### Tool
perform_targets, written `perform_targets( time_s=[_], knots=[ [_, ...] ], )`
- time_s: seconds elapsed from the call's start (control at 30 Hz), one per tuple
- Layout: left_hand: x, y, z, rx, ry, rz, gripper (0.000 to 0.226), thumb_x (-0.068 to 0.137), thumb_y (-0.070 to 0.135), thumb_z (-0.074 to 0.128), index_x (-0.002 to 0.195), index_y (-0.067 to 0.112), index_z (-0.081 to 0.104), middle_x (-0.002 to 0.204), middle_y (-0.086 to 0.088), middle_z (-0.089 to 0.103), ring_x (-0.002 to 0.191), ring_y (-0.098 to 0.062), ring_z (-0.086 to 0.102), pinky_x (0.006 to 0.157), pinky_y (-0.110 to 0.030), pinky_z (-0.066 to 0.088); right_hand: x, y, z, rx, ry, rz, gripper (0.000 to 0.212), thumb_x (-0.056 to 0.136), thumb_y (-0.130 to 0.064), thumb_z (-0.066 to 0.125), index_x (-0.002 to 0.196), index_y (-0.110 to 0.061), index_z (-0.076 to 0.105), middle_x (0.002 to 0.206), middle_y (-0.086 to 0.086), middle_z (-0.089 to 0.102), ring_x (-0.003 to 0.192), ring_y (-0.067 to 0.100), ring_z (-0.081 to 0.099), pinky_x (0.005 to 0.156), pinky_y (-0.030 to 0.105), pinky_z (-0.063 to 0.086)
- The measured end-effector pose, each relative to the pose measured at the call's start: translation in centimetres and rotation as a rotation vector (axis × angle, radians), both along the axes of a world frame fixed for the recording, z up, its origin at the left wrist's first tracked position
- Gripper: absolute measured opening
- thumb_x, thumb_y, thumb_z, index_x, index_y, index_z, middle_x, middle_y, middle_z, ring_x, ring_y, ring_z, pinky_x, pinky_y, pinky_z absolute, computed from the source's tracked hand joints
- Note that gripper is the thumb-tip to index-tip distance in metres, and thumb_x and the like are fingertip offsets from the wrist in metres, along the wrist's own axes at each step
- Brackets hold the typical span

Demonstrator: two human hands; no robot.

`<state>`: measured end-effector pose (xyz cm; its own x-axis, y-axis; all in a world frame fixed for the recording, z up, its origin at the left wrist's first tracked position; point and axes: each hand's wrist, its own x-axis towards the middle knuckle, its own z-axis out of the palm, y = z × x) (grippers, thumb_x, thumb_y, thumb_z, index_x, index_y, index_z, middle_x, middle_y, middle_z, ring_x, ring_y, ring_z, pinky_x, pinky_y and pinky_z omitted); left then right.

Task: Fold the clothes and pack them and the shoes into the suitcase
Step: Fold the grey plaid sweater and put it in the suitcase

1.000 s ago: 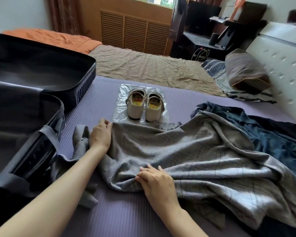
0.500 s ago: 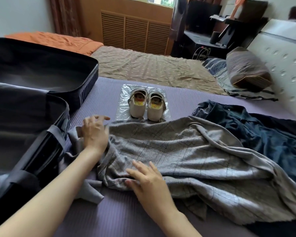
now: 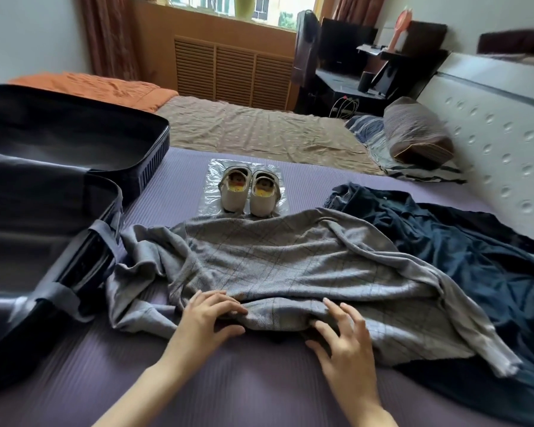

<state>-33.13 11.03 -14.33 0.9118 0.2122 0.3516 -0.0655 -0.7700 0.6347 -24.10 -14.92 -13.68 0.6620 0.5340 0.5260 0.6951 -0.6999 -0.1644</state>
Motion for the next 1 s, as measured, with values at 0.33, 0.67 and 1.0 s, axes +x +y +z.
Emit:
perform_targets(
  time_s=[0.33, 0.67, 1.0],
  knots=[
    [0.1, -0.5, 2.5, -0.248, -0.001, 0.133, 0.009, 0.080, 0.036, 0.069, 0.080, 0.042, 0.062, 0.083, 0.013, 0.063, 0.086, 0.000, 0.058, 0.079, -0.015, 0.042, -0.3, 1.3, 0.4, 0.124, 0.016, 0.088, 0.021, 0.082, -0.041, 0.056, 0.095, -0.025, 0.061, 0.114, -0.007, 0.059, 0.103, 0.016, 0.052, 0.092, 0.031, 0.039],
    [-1.2, -0.4, 5.1, -0.328, -0.038, 0.143, 0.011, 0.087, 0.025, 0.064, 0.080, 0.033, 0.061, 0.072, 0.017, 0.063, 0.069, -0.001, 0.059, 0.066, -0.016, 0.043, -2.0, 3.2, 3.7, 0.243, -0.046, 0.115, 0.019, 0.089, -0.030, 0.053, 0.084, -0.020, 0.068, 0.107, -0.006, 0.064, 0.104, 0.018, 0.053, 0.089, 0.032, 0.042],
    [-6.4, 4.7, 7.0, -0.114, 0.036, 0.108, 0.002, 0.081, 0.038, 0.068, 0.081, 0.040, 0.068, 0.088, 0.012, 0.064, 0.091, -0.002, 0.056, 0.087, -0.016, 0.039, -8.2, 7.5, 9.1, 0.085, 0.579, 0.243, 0.024, 0.097, -0.041, 0.046, 0.089, -0.021, 0.057, 0.072, -0.013, 0.055, 0.073, 0.007, 0.053, 0.068, 0.030, 0.039]
  ],
)
